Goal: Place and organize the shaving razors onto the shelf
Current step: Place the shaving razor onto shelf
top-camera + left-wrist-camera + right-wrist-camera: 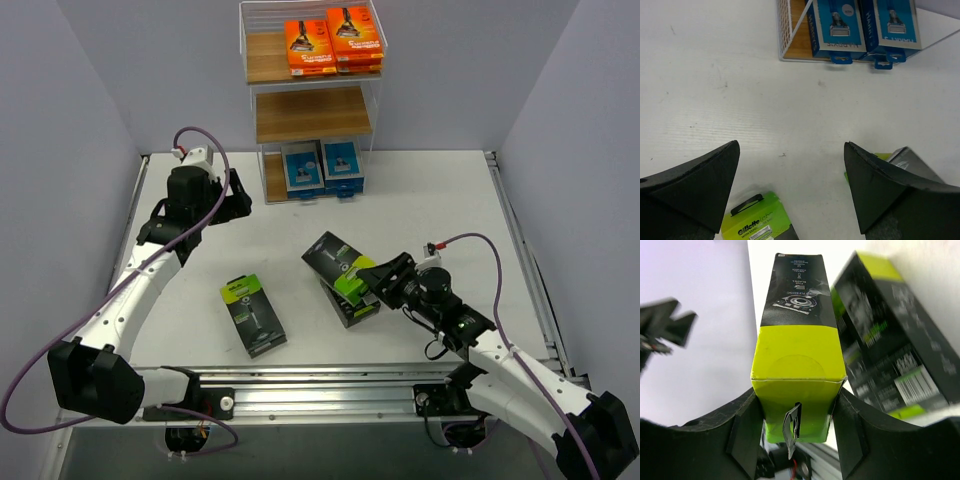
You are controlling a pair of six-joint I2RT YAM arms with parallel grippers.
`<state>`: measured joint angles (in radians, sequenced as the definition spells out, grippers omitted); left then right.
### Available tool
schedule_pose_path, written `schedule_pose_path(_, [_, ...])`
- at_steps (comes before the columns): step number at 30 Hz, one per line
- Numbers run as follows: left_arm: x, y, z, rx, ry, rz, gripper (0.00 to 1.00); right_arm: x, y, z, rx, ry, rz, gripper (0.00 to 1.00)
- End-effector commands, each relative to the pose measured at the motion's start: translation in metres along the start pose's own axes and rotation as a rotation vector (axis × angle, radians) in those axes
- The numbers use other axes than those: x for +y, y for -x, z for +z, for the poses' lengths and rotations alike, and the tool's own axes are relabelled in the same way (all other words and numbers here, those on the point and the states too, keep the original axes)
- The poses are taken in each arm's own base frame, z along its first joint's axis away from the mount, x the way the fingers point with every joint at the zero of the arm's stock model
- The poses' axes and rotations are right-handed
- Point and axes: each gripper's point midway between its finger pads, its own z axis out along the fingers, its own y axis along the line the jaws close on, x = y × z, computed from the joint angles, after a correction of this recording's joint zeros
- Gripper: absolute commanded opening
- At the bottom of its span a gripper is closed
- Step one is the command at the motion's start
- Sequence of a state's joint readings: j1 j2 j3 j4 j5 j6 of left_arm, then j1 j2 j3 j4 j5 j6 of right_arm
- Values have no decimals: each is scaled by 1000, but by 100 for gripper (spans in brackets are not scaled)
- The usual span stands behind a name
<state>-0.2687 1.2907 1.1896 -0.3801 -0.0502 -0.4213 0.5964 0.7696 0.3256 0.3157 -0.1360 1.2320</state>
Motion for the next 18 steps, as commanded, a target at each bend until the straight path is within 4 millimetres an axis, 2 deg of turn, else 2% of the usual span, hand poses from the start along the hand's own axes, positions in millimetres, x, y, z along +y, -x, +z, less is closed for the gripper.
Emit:
schedule_pose_path(1, [15, 9, -2, -20, 92, 22, 94, 100, 48, -8, -137, 291, -21, 0])
schedule_pose_path(3, [19, 9, -2, -22, 113, 18, 94, 108, 58, -4, -155, 307, -17, 0])
schedule_pose_path(5, [19, 9, -2, -25, 114, 13, 94, 131, 71, -6, -176, 370, -19, 0])
schedule_pose_path(7, [19, 9, -3, -25, 115, 12, 94, 143, 82, 1, -188, 400, -17, 0])
schedule_pose_path(8, [20, 9, -3, -25, 119, 11, 94, 160, 88, -2, -193, 440, -23, 0])
schedule_pose_path(11, [19, 10, -4, -27, 116, 13, 94, 178, 101, 5, -203, 471, -31, 0])
schedule_pose_path(12, [19, 11, -5, -31, 118, 13, 94, 192, 110, 8, -215, 497, -34, 0])
schedule_pose_path(14, [20, 11, -5, -31, 120, 12, 94, 199, 122, 17, -222, 511, -21, 0])
schedule_pose_path(15, [20, 11, -6, -33, 117, 11, 94, 217, 129, 12, -230, 564, -28, 0])
schedule_pose_path(17, [19, 11, -6, -32, 116, 11, 94, 230, 139, 12, -239, 599, -25, 0])
schedule_pose_path(18, [19, 11, -7, -36, 116, 11, 94, 232, 143, 20, -234, 597, -27, 0])
